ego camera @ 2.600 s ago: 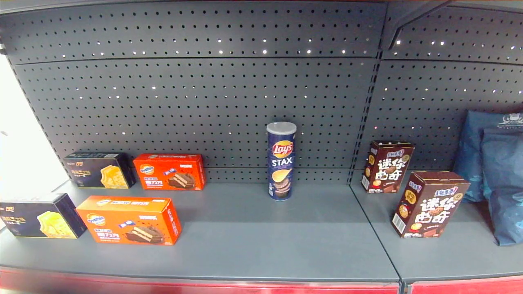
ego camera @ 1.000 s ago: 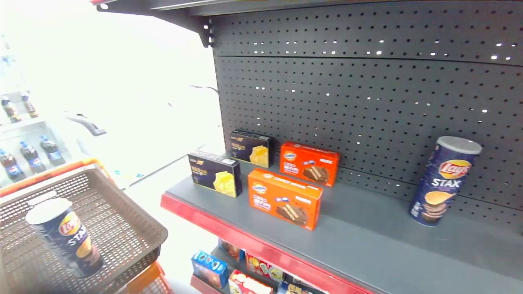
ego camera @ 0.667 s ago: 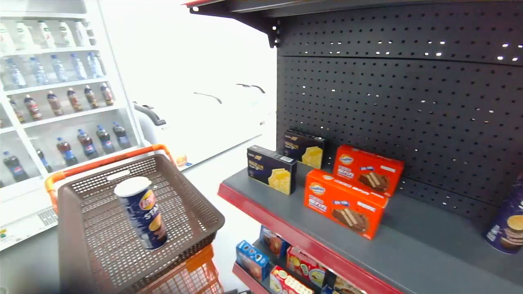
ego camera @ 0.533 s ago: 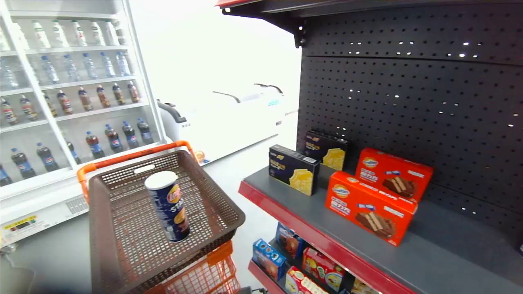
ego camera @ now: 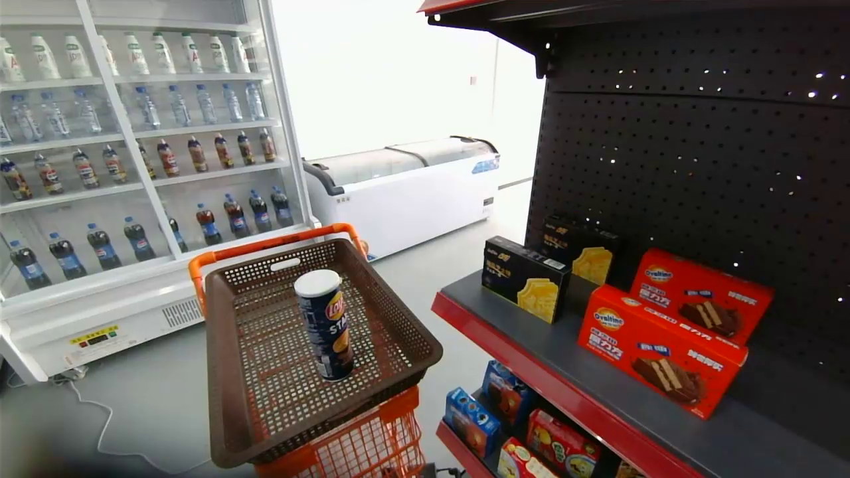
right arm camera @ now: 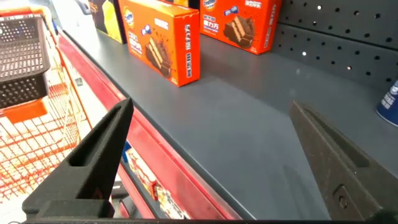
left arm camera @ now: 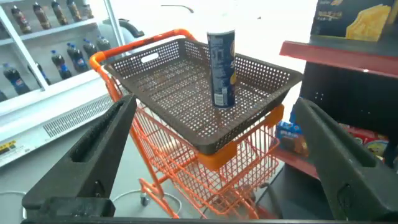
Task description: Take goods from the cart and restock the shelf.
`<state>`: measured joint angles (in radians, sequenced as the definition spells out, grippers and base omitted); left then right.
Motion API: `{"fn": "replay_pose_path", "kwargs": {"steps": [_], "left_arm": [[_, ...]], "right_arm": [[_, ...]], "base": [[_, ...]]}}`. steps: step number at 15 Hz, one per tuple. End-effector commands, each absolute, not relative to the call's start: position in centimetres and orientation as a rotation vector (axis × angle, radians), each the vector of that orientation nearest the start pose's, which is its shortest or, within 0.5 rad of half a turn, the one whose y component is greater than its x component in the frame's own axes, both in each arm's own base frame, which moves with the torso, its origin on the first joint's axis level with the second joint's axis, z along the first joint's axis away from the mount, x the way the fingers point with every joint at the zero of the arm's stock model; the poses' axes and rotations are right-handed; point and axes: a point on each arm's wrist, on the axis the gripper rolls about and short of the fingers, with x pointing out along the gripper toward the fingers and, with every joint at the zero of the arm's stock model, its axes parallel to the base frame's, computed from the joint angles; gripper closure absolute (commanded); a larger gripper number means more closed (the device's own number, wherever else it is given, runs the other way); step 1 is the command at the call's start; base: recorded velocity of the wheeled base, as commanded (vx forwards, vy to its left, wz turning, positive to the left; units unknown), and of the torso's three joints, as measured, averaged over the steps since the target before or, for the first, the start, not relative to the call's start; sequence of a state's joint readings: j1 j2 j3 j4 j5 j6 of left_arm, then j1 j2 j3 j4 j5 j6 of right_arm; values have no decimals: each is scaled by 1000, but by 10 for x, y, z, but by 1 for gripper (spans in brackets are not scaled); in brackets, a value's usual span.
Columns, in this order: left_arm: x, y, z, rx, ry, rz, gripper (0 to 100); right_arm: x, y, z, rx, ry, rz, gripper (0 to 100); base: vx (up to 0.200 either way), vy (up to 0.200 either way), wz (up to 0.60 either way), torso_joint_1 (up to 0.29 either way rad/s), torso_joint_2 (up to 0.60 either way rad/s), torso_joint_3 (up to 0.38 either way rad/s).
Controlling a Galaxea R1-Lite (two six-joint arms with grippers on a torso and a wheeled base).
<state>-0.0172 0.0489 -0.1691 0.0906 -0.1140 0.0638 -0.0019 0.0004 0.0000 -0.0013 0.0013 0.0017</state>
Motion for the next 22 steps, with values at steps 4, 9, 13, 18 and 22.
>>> {"fn": "replay_pose_path", "kwargs": {"steps": [4,9,13,18,22], "left_arm": [[37,-4,220,60,220,-156,0],[136,8,240,40,344,-45,0],[184,16,222,-7,368,-196,0],[251,9,178,-6,423,-287,0],[285,6,151,-3,449,-305,0]], "right_arm": [[-23,0,76,2,-2,0,0],[-23,0,76,2,-2,0,0],[-23,0,76,2,-2,0,0],[-23,0,76,2,-2,0,0],[-23,0,76,2,-2,0,0]], "base": [[0,0,0,0,0,0],[0,0,0,0,0,0],[0,0,0,0,0,0],[0,0,0,0,0,0],[0,0,0,0,0,0]]}}
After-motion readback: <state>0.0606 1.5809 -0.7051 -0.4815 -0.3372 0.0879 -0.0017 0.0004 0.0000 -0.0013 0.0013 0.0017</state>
